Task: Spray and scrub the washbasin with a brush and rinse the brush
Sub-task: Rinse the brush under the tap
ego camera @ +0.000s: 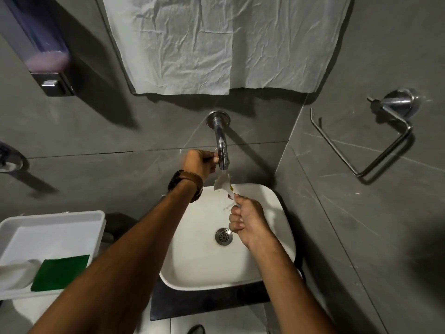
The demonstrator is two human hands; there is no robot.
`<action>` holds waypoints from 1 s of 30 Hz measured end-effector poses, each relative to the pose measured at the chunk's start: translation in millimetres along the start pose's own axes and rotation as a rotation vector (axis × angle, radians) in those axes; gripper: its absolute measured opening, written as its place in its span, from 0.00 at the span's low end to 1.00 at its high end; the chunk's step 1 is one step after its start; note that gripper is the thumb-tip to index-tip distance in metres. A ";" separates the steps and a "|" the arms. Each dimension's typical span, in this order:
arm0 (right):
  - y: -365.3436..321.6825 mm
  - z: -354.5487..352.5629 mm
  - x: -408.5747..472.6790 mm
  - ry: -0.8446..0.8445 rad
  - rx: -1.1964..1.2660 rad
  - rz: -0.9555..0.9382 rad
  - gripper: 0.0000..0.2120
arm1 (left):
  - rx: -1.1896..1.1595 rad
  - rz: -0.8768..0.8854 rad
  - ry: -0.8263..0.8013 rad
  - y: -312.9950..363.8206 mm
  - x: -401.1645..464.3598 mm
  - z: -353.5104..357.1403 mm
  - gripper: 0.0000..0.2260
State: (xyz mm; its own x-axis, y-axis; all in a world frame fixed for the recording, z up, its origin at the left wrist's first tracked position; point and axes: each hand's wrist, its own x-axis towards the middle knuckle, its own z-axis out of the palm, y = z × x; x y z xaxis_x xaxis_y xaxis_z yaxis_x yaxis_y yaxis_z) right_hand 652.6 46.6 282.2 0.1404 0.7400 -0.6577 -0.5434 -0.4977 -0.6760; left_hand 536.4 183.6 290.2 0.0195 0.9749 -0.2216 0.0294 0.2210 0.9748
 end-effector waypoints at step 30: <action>-1.2 -8.9 15.3 0.019 -0.070 0.006 0.07 | 0.280 0.113 -0.006 5.7 -4.1 -1.2 0.06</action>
State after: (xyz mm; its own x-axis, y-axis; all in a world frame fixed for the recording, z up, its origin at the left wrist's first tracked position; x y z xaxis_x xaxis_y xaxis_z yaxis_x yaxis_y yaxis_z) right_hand 662.8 54.5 270.0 0.1538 0.7287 -0.6674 -0.4851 -0.5327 -0.6934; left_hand 535.2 180.8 296.8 0.0443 0.9926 -0.1135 0.3007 0.0951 0.9490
